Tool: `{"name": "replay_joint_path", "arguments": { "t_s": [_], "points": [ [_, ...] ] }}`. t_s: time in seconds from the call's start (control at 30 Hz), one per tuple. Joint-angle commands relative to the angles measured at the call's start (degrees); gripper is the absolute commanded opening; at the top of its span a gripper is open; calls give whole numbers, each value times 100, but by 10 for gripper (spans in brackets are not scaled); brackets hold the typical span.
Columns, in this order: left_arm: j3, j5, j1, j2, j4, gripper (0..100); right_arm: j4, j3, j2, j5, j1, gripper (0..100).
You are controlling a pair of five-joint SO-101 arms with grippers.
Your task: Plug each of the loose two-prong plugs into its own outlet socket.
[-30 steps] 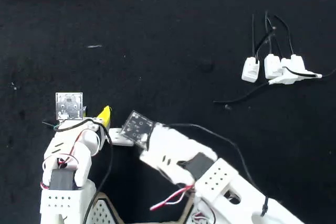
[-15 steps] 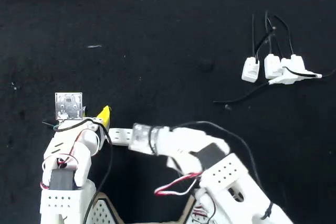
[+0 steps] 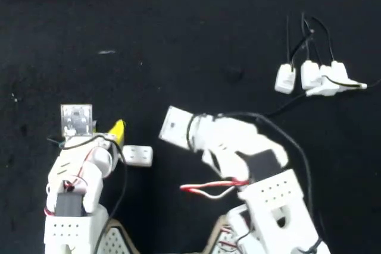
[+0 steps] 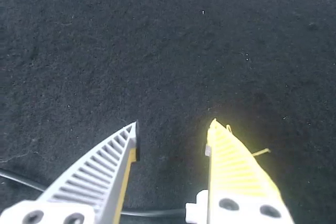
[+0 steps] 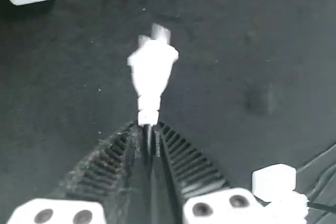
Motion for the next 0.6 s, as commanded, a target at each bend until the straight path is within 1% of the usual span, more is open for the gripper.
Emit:
{"name": "replay_joint_path", "arguments": {
  "t_s": [0.0,0.1,0.2,0.3,0.33,0.43,0.47,0.57],
  "points": [
    [-110,-26,-48,-18,-53,223,316,-163,-4,431,97,11],
    [-110,-26,-154,-18,-53,223,325,523,-48,765,132,11],
    [-119,-26,-189,-18,-53,223,-70,1226,-48,747,132,11],
    [-163,-26,-189,-18,-53,223,-809,1727,-4,149,237,18],
    [-163,-26,-189,-18,-53,223,-941,1807,-4,-53,273,41],
    [-163,-26,-180,-18,-53,223,-905,1859,-4,-308,255,164],
    [-163,-26,-180,-18,-53,223,-809,1859,-4,-299,246,180],
    [-163,-26,-180,-18,-53,223,-571,1851,-4,-290,-88,157]
  ]
}}
